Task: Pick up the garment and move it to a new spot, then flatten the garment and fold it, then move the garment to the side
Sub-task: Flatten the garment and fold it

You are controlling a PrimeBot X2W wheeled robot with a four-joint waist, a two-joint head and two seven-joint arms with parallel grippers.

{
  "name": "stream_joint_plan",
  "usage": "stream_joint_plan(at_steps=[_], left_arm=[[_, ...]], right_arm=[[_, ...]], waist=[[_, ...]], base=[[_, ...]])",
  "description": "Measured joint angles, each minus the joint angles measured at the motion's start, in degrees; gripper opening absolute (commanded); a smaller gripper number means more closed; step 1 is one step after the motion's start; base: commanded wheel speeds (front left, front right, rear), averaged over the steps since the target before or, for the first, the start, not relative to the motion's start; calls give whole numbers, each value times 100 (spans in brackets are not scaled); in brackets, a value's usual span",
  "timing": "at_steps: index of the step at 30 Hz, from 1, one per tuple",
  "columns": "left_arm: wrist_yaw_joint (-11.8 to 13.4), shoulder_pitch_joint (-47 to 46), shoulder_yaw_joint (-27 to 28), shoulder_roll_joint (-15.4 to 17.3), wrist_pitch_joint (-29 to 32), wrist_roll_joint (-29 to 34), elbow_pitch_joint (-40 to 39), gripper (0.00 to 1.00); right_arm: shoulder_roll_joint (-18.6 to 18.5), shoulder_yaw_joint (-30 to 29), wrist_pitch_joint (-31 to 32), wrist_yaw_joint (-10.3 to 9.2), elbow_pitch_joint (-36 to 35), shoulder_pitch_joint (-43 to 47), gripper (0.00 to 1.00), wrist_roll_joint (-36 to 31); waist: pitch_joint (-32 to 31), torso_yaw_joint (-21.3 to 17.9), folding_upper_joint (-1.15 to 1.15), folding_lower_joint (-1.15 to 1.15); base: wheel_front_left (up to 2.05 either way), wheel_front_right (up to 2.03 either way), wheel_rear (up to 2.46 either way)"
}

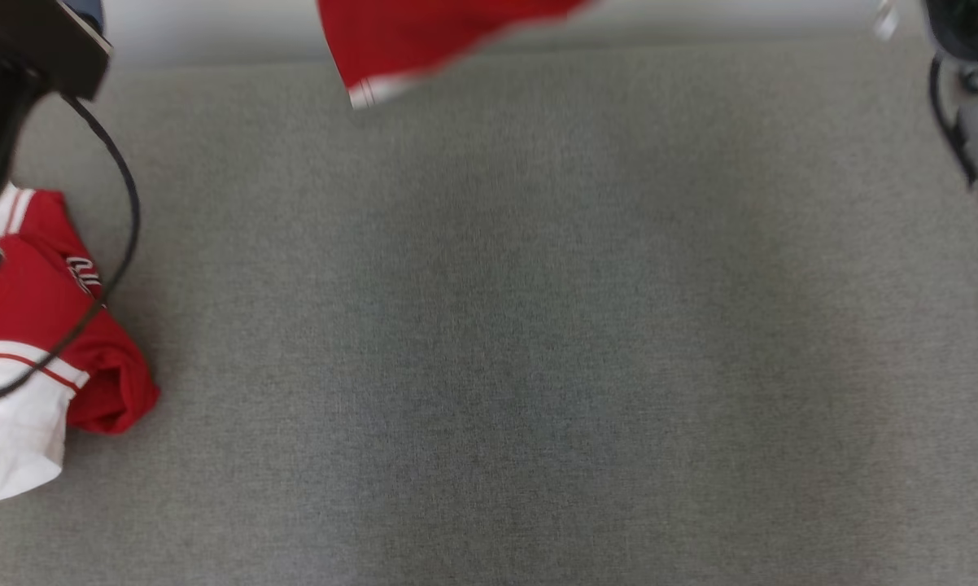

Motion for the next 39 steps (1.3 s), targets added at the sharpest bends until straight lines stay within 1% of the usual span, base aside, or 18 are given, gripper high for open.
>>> stream_joint_plan(at_steps=[2,3,4,7,9,11,13,15,21,25,29,33,36,39], left_arm=[[-5,136,-78,-38,-107,5,-93,0],[-8,273,-153,-53,-158,26,-45,0],[-9,443,-210,-94,-223,43,64,0],[-14,1167,-468,-190,-431,90,398,0],[-13,1682,-524,-294,-581,77,458,0],[-27,2129,-710,-354,-642,59,480,0],[-62,2524,-859,-381,-701,53,570,0],[-62,2832,-892,-436,-791,-60,738,0],[-64,3367,-1127,-519,-924,-86,1015,0],[-59,3929,-1269,-497,-1005,-69,1063,0],[1,4422,-1362,-490,-1101,-65,1046,0],[121,5053,-1439,-466,-1167,-91,977,0],[202,5353,-1452,-402,-1192,-116,920,0],[283,5640,-1443,-318,-1193,-189,787,0]], right_arm=[[-51,212,-90,135,-46,127,0,-75],[-53,341,-136,235,5,328,0,-109],[-29,421,-211,296,119,578,0,-108],[-18,593,-477,357,475,1391,0,-107],[-60,665,-642,398,535,1871,0,-103],[-75,702,-798,422,590,2302,0,-49],[-58,748,-973,423,654,2686,0,16],[-30,804,-1115,425,727,3023,0,48],[-10,1133,-1334,472,800,3807,0,80],[-219,1373,-1384,472,775,4381,0,-16],[-365,1433,-1482,474,703,4960,0,-19],[-379,1455,-1579,474,600,5422,0,8],[-385,1491,-1599,470,548,5693,0,16],[-416,1524,-1623,419,408,5999,0,25]], waist=[[167,-1,0,0],[248,1,0,0],[326,4,1,1],[505,18,2,4],[535,29,2,3],[501,34,1,1],[428,39,2,0],[321,39,1,0],[-85,36,0,-1],[-472,38,0,-1],[-798,45,0,-1],[-1131,55,-1,-2],[-1382,54,-1,-2],[-1623,41,-1,-2]], base=[[0,0,0],[0,0,0],[0,0,0],[0,0,0],[0,0,0],[0,0,0],[0,0,0],[0,0,0],[0,0,0],[0,0,0],[0,0,0],[0,0,0],[0,0,0],[0,0,0]])
